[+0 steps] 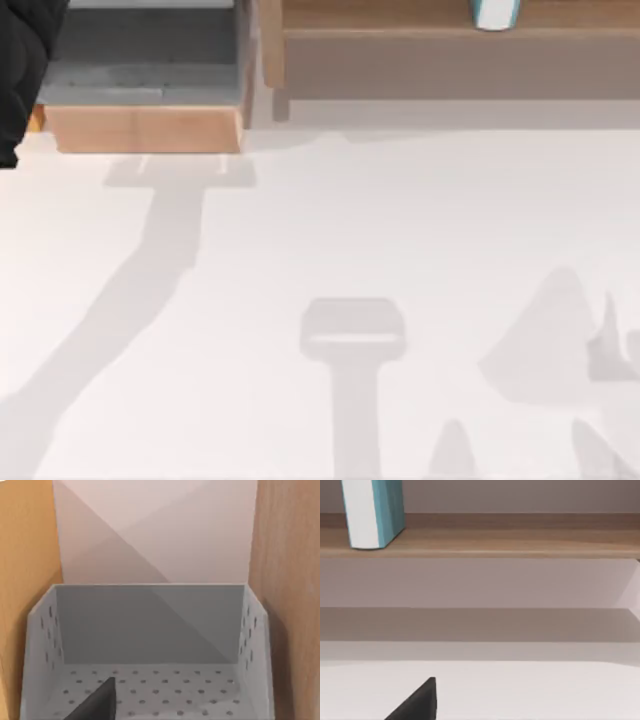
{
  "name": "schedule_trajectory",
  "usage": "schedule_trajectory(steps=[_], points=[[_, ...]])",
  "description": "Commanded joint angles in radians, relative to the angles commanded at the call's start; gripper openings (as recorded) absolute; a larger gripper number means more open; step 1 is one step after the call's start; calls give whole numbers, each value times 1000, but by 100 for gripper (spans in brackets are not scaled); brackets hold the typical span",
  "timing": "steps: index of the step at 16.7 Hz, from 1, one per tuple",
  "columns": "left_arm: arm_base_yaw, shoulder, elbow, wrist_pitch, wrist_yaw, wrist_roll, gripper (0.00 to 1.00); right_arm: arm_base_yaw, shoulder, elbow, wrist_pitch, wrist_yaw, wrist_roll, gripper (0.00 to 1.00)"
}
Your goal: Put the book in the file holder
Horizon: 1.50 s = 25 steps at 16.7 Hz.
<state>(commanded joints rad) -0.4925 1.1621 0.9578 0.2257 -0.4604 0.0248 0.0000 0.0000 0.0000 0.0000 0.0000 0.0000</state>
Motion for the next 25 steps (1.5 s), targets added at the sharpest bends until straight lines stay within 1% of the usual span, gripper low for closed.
schedule_trajectory(steps=[4, 8, 11, 14, 16, 19, 25], points=[[-143, 478, 386, 52, -135, 0, 100, 0, 0, 0, 0, 0, 0, 100], [-256, 918, 768, 83, -244, -1, 100, 0, 0, 0, 0, 0, 0, 100], [-319, 1184, 1023, 94, -305, -4, 100, 0, 0, 0, 0, 0, 0, 100], [-362, 1373, 1229, 98, -346, -9, 100, 0, 0, 0, 0, 0, 0, 100], [-381, 1458, 1333, 98, -365, -12, 100, 0, 0, 0, 0, 0, 0, 100], [-394, 1517, 1420, 97, -379, -14, 100, 0, 0, 0, 0, 0, 0, 100], [-390, 1520, 1426, 96, -379, -14, 100, 0, 0, 0, 0, 0, 0, 100]])
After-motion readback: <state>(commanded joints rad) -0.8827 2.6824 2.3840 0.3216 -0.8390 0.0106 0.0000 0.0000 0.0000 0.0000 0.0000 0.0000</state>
